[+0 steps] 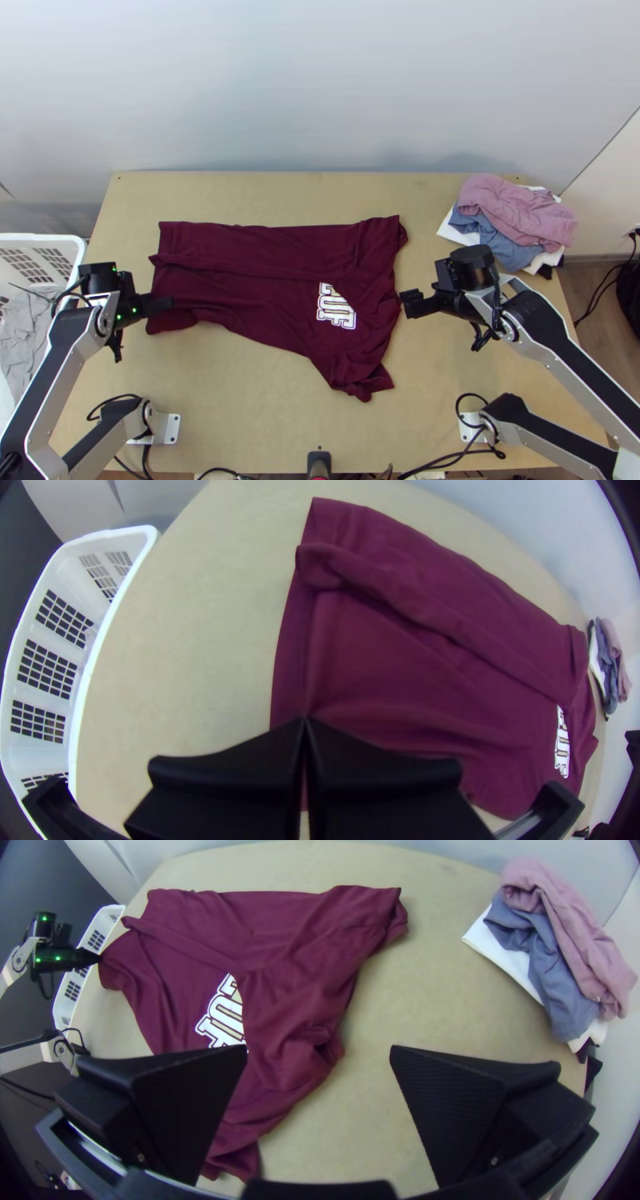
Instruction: Fold the t-shirt
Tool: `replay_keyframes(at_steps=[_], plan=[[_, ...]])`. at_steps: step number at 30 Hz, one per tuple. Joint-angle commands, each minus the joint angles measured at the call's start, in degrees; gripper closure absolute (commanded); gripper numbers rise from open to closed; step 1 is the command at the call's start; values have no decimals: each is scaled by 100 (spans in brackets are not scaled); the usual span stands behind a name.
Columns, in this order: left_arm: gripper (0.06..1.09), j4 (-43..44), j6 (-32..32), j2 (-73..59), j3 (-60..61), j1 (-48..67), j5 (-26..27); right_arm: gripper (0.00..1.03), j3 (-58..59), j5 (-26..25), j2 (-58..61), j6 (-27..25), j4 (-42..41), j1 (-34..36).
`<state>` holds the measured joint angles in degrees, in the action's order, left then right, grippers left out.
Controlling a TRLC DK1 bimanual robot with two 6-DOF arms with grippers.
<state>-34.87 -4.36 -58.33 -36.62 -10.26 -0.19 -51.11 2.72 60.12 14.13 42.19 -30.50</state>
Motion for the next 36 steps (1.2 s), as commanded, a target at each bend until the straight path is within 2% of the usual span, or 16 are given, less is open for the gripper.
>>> replay_keyframes(at_steps=[1, 9, 12, 14, 16, 21, 26, 31, 32, 36], plan=[[104, -178, 155, 155, 234, -134, 10, 3, -22, 9, -35, -7, 96, -44], [104, -969, 893, 515, 50, -301, 27, 3, 22, 27, -114, -7, 184, -61], [104, -995, 1042, 533, 59, -477, 36, 3, 14, 308, -114, -7, 421, -237], [104, -960, 1078, 515, 59, -547, 36, 3, -22, 677, -123, 99, 720, -465], [104, -872, 1042, 524, 59, -582, 45, 3, -13, 1029, -114, 195, 1019, -738], [104, -775, 673, 480, 50, -477, 63, 4, 110, 1477, 26, 239, 1511, -1397], [104, -767, 506, 322, 120, -345, 63, 4, 321, 1899, 141, 239, 1634, -1819], [104, -617, 331, 304, 147, -310, 63, 4, 638, 1978, 272, 187, 1599, -2135], [101, -547, 251, 287, 138, -310, 63, 4, 682, 1969, 325, 187, 1537, -2206], [50, -433, -109, 102, 32, -319, 54, 4, 822, 1978, 703, 222, 1318, -2505]])
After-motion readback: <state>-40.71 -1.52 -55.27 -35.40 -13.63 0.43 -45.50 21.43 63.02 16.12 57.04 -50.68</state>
